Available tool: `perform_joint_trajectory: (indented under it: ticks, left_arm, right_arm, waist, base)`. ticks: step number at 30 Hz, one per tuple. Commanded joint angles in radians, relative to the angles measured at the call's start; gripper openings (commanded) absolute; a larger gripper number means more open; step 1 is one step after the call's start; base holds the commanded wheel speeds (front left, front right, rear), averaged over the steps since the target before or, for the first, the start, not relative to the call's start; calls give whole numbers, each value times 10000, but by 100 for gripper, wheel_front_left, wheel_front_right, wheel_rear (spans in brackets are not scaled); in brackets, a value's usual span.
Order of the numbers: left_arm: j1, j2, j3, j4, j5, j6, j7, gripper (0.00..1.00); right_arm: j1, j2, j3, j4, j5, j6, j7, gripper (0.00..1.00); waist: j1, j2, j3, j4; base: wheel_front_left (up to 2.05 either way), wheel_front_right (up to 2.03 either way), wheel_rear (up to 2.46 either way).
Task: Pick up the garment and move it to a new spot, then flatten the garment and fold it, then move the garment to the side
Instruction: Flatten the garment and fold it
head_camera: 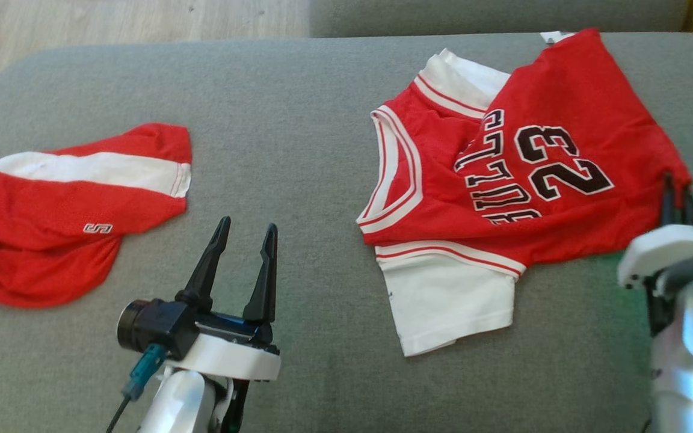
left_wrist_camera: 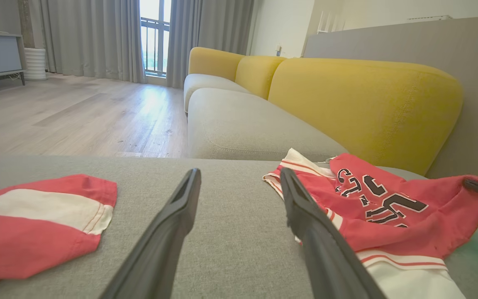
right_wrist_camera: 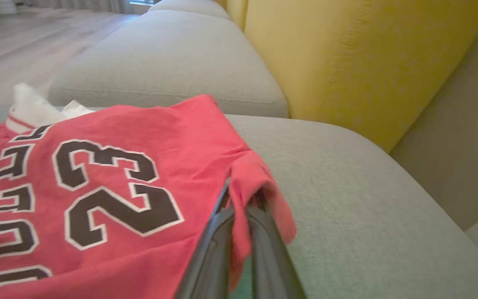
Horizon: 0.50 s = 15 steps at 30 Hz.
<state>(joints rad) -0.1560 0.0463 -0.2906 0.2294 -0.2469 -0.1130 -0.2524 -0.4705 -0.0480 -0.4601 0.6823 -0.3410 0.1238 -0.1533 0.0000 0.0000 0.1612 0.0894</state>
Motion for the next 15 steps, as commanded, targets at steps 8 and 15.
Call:
perform_joint_trajectory:
  ticks: [8, 15]
  left_arm:
    - [-418, 39, 120, -181, -83, -9, -94, 100]
    - [-488, 39, 55, -130, -140, -1, -94, 100]
  right_arm:
    - [-913, -24, 1824, 168, -831, 69, 459, 0]
    - [-1278, -23, 2340, 1379, -1069, 69, 1195, 100]
  waist:
    - [0, 0, 281, 470]
    - [0, 0, 373, 734]
  base:
    - [0, 0, 0]
    - [0, 0, 0]
